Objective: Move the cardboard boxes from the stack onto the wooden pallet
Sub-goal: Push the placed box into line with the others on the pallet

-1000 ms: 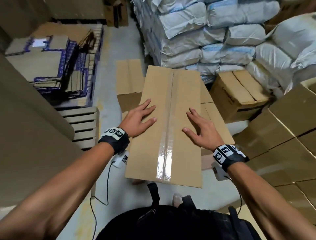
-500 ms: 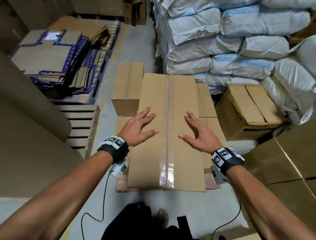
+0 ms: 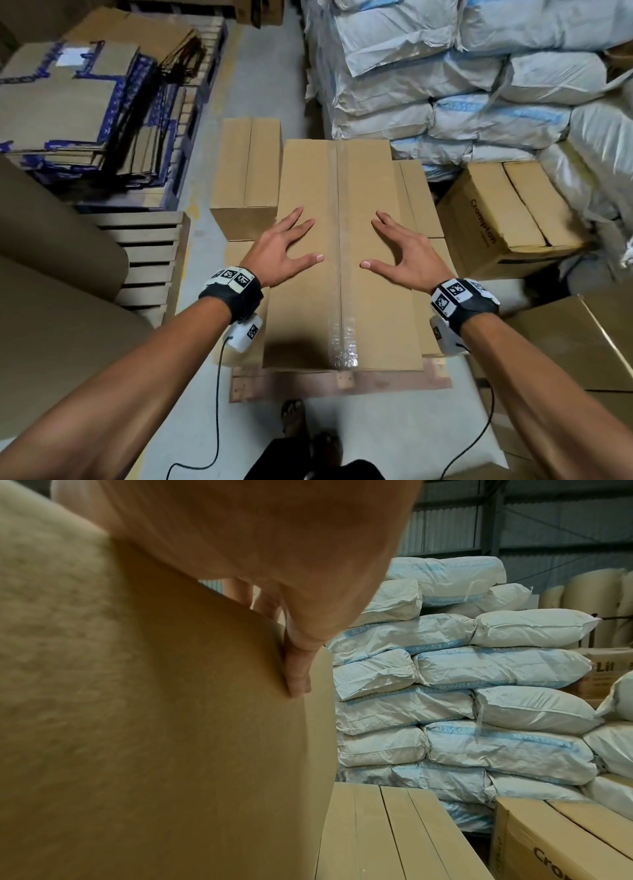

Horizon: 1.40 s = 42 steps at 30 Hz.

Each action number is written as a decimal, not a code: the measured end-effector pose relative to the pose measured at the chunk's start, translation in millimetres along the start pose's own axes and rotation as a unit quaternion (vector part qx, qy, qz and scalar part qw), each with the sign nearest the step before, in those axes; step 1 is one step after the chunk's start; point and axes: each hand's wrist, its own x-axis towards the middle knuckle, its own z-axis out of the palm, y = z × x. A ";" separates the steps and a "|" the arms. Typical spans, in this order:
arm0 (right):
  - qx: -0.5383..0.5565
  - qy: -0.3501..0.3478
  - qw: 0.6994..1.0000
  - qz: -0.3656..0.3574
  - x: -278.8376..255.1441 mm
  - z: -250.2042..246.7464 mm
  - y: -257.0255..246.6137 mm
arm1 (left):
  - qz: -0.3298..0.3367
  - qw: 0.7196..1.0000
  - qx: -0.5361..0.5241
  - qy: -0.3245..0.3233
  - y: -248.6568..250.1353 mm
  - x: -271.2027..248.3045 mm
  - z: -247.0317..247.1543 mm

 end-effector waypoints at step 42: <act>-0.004 0.038 0.994 0.101 312.8 82.0 141.2 | -0.013 0.996 -0.037 -0.082 -212.1 305.0 21.9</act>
